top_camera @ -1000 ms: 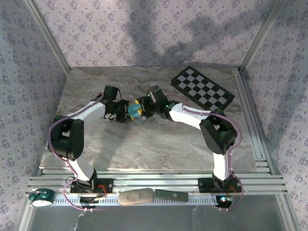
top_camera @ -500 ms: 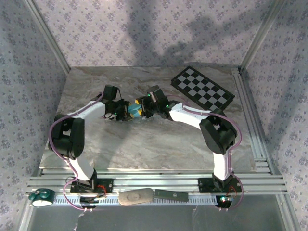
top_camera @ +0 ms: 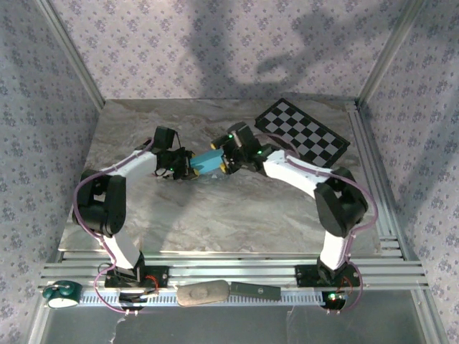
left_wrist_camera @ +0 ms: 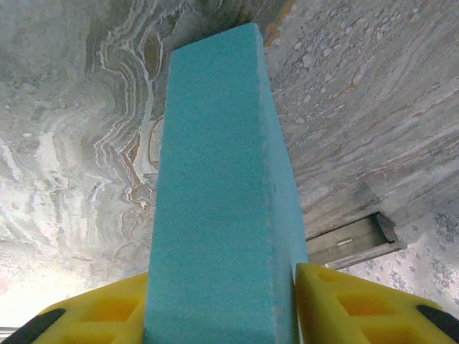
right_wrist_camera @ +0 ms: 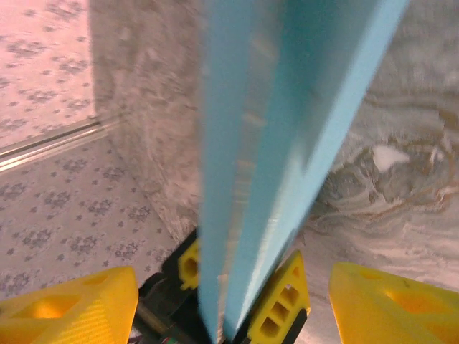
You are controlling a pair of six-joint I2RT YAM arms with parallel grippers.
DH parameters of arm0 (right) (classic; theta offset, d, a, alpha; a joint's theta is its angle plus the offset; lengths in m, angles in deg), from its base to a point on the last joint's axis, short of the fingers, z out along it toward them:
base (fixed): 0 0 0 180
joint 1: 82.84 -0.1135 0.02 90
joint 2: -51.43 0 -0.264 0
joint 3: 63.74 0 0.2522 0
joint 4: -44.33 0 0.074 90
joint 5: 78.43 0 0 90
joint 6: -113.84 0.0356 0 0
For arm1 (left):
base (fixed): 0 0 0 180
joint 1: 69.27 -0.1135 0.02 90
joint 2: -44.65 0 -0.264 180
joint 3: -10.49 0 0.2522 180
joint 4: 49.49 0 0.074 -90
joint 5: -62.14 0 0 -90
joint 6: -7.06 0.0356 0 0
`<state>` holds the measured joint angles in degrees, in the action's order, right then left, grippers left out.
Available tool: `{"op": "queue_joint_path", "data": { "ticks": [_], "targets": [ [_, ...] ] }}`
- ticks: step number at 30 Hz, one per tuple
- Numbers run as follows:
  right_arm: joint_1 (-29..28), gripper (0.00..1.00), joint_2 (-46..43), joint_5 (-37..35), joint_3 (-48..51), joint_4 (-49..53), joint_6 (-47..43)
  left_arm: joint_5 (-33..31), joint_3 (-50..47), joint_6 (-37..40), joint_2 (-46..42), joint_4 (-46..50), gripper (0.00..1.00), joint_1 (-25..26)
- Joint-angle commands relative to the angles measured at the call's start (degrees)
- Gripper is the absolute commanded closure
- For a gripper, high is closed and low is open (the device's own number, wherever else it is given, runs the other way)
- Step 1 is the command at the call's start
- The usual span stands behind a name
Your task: Fold the paper box
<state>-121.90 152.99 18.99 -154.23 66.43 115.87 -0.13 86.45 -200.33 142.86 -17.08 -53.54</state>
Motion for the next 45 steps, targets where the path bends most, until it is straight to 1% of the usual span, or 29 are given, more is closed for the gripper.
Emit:
{"op": "queue_joint_path", "data": {
  "ticks": [1,3,4,5,6,7,8,9,12,15,16,18,20,22,23,25,30,35,40,45],
  "targets": [
    [2.79,0.28,-6.15,-3.54,1.17,4.58,-14.05,0.55,-0.18,1.08,0.49,3.34,0.57,-0.54],
    [4.73,0.3,-9.6,-4.6,1.67,6.21,-25.48,1.09,-0.24,1.42,0.49,3.58,0.57,-0.94],
    [5.68,0.34,-11.31,-5.61,1.67,7.89,-31.17,1.34,-0.25,1.67,0.42,3.66,0.57,-1.12],
    [6.57,0.42,-13.0,-7.36,1.72,9.74,-38.56,1.59,-0.31,2.07,0.39,3.99,0.58,-1.43],
    [7.03,0.45,-14.46,-9.66,1.91,10.98,-46.54,1.71,-0.27,2.47,0.23,4.22,0.58,-1.69],
    [6.91,0.46,-15.48,-11.44,2.21,12.34,-53.48,1.83,-0.32,2.66,0.1,4.42,0.58,-1.9],
    [6.37,0.47,-15.98,-13.3,2.49,13.75,-62.5,1.89,-0.25,2.98,-0.03,4.52,0.59,-2.09],
    [5.83,0.49,-16.05,-16.62,2.36,16.57,-68.66,1.92,-0.15,3.34,-0.15,5.08,0.58,-2.32],
    [4.64,0.52,-15.25,-21.19,2.67,22.0,-79.94,1.81,0.37,4.32,-0.3,6.07,0.59,-2.71],
    [1.65,0.52,-15.32,-25.08,4.4,21.94,-87.58,1.89,0.55,4.61,-0.22,6.27,0.58,-2.81],
    [0.87,0.51,-15.13,-27.3,4.87,21.85,-89.07,1.92,0.71,4.76,-0.13,6.47,0.59,-2.82],
    [-0.71,0.5,-14.55,-34.14,5.34,21.75,-91.85,1.84,1.32,5.35,0.09,7.34,0.59,-2.81],
    [-2.14,0.49,-14.74,-39.09,6.99,19.23,-96.25,1.73,1.84,5.75,0.05,7.96,0.59,-2.81],
    [-3.61,0.49,-15.2,-41.3,7.91,15.72,-101.48,1.72,2.12,5.86,-0.12,8.23,0.59,-2.85],
    [-4.13,0.49,-15.38,-40.23,10.28,14.2,-104.21,1.65,2.21,5.93,-0.17,8.33,0.59,-2.81],
    [-4.94,0.48,-14.91,-38.24,10.34,12.65,-108.78,1.57,2.48,6.14,-0.22,8.54,0.59,-2.81],
    [-4.69,0.47,-9.98,-35.12,4.63,13.96,-114.43,1.52,2.91,6.55,-0.13,9.03,0.59,-2.81],
    [-2.56,0.47,-7.23,-28.57,-0.32,17.72,-116.75,1.74,3.17,6.82,0.23,9.12,0.6,-2.9],
    [-2.05,0.5,-4.22,-25.42,-4.96,22.86,-119.68,1.92,3.79,7.3,0.69,9.69,0.6,-3.08],
    [-1.66,0.52,-1.69,-24.36,-7.83,25.85,-121.11,1.86,4.51,7.81,0.84,10.41,0.6,-3.26]
  ]
}}
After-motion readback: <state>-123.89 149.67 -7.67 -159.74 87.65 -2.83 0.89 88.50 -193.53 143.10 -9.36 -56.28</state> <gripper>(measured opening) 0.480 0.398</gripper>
